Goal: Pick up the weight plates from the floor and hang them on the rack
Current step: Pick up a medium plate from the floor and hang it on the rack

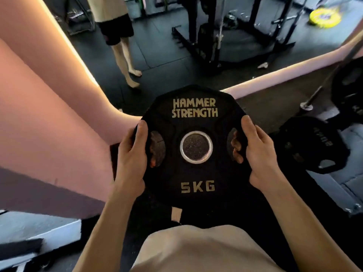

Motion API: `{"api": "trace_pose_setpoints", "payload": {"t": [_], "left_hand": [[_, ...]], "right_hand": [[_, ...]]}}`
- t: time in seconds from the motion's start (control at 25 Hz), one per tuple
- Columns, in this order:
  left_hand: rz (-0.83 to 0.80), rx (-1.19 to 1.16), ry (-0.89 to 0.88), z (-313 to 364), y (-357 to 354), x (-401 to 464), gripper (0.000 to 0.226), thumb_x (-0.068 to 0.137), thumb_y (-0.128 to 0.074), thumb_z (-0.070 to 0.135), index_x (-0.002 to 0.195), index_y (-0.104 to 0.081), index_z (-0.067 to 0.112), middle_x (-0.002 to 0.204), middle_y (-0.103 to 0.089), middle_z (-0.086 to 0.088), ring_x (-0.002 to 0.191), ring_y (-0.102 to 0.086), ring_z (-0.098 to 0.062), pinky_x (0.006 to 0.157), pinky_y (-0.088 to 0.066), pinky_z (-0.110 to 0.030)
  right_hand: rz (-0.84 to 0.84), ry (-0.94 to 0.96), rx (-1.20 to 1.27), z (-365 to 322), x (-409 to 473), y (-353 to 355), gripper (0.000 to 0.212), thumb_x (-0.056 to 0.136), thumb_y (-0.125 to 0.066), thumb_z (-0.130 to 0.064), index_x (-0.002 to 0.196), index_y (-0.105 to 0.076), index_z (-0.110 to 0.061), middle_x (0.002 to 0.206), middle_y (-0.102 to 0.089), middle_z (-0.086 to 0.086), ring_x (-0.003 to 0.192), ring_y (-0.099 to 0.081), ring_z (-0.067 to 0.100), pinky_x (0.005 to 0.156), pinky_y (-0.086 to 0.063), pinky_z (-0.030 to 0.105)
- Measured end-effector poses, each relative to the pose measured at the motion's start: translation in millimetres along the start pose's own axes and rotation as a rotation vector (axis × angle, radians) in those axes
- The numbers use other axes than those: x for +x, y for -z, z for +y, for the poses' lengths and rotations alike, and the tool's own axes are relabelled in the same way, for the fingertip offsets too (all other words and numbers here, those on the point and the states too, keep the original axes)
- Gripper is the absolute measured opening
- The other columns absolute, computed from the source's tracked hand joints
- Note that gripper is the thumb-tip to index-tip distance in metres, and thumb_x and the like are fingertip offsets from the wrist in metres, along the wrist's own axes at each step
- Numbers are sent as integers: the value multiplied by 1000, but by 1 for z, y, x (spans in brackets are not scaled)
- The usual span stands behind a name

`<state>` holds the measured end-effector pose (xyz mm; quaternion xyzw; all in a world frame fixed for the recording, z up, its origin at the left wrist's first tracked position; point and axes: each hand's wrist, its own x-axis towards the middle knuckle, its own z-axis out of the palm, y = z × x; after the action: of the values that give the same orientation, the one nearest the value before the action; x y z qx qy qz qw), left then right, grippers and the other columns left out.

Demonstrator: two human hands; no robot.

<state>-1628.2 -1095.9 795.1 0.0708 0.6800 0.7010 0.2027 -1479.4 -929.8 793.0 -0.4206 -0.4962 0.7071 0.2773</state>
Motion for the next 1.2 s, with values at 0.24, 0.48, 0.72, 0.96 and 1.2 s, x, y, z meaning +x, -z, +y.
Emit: {"api": "trace_pose_setpoints", "payload": {"t": [0.24, 0.48, 0.72, 0.96, 1.2], "left_hand": [[-415, 77, 61, 16, -81, 105, 40, 96, -52, 49, 111, -67, 15, 101, -73, -2, 96, -70, -18, 79, -55, -33], [-852, 148, 130, 25, -167, 160, 37, 94, -56, 51, 86, -62, 15, 76, -61, -8, 69, -57, -25, 66, -48, -39], [-1150, 148, 46, 25, -268, 168, 50, 88, -56, 61, 82, -59, 11, 68, -52, -12, 53, -45, -22, 50, -36, -32], [-1121, 55, -25, 68, -368, 147, 35, 94, -56, 50, 71, -63, 24, 63, -61, 4, 56, -54, -12, 56, -41, -30], [-1161, -133, -185, 128, -462, 136, 36, 97, -53, 44, 72, -59, 19, 55, -55, 4, 44, -49, -10, 47, -38, -26]], "right_hand": [[390, 99, 135, -14, 38, 5, 41, 90, -58, -53, 86, -56, -12, 58, -52, 1, 42, -41, 13, 39, -36, 24], [733, 200, 266, -20, 45, 17, 51, 84, -60, -58, 94, -59, -8, 54, -51, -1, 39, -38, 15, 49, -33, 28], [952, 276, 317, -47, 59, 58, 44, 87, -58, -57, 85, -57, -13, 53, -50, -1, 39, -37, 15, 47, -36, 28], [1015, 410, 294, -121, 88, 120, 43, 85, -59, -55, 80, -55, -12, 52, -49, 1, 38, -36, 15, 40, -36, 24], [985, 593, 258, -210, 118, 175, 43, 88, -57, -52, 88, -53, -10, 53, -45, 3, 38, -34, 15, 39, -34, 23]]}}
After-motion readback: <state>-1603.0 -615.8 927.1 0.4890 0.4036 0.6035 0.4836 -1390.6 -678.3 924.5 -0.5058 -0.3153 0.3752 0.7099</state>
